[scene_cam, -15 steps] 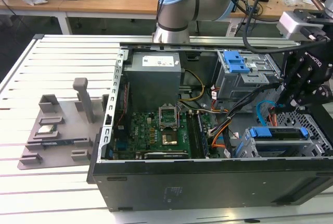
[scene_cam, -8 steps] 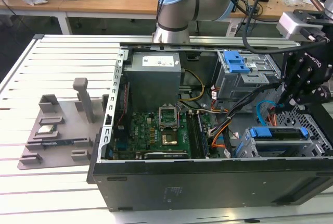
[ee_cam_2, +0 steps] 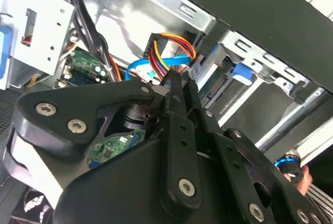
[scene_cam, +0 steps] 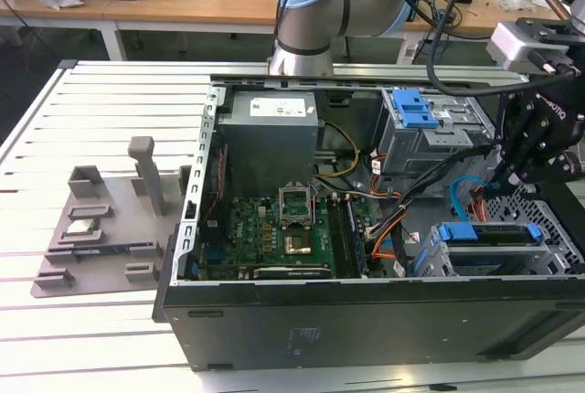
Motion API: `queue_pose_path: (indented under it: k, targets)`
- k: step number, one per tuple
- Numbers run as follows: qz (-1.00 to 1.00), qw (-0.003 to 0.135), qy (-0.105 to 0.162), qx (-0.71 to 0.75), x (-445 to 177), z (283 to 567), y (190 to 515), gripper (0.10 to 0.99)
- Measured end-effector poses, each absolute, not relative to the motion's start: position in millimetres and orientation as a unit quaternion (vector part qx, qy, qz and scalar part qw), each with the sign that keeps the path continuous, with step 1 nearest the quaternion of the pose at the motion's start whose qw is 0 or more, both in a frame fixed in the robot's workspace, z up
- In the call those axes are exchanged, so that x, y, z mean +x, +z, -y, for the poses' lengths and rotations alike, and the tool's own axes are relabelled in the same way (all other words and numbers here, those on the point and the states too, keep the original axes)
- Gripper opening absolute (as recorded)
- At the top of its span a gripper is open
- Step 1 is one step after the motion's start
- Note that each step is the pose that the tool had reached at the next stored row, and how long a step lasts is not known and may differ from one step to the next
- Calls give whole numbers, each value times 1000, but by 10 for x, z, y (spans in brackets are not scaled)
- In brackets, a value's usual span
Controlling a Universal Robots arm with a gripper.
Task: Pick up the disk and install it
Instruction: 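Insert the first disk wire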
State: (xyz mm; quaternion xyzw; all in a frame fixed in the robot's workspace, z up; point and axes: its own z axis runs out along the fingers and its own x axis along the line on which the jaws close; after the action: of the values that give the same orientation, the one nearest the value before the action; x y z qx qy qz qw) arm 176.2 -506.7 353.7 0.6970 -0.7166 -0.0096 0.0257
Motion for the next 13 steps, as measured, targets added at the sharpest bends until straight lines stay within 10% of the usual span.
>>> queue_pose_path:
  k: [13]
  targets:
    - [717, 28, -8, 697, 1780, 5314, 3482, 176]
